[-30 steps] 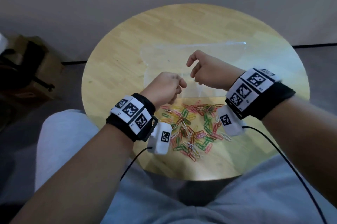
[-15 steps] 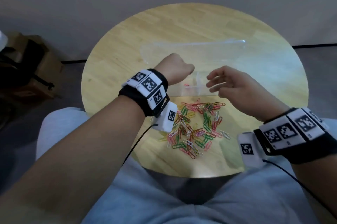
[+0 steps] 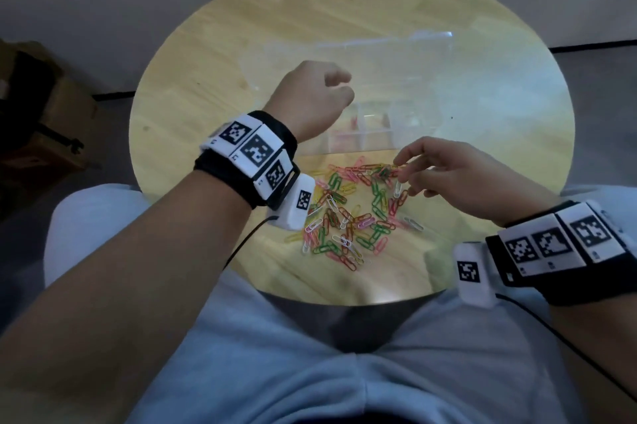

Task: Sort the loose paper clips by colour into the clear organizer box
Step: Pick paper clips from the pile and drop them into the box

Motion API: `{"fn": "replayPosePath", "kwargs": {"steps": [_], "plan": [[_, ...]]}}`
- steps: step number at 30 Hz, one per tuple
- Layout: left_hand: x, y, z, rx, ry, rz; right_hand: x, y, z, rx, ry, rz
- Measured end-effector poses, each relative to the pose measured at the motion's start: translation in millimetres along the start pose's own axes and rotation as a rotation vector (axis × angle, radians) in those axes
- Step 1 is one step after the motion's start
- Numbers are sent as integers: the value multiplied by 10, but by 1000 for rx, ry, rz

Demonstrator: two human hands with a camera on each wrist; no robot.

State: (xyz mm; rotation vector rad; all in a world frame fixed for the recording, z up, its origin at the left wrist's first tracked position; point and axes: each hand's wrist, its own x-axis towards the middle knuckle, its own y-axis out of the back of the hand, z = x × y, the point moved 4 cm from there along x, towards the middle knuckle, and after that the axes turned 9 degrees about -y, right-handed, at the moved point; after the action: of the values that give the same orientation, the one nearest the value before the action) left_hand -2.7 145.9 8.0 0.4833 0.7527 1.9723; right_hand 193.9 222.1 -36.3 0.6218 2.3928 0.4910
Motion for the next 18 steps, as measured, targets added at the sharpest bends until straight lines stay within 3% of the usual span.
{"fn": "replayPosePath", "kwargs": {"steps": [4,11,18], "plan": [[-326,66,1,-3,-90,26,-3,-116,25,-116,-35,-57],[-759,-279,-255,117,-102,-297,-35,-345,7,-406,-39,-232],[-763,-250,-425,279,-71,-321,67,-422,-60,-472,6,-77]]}}
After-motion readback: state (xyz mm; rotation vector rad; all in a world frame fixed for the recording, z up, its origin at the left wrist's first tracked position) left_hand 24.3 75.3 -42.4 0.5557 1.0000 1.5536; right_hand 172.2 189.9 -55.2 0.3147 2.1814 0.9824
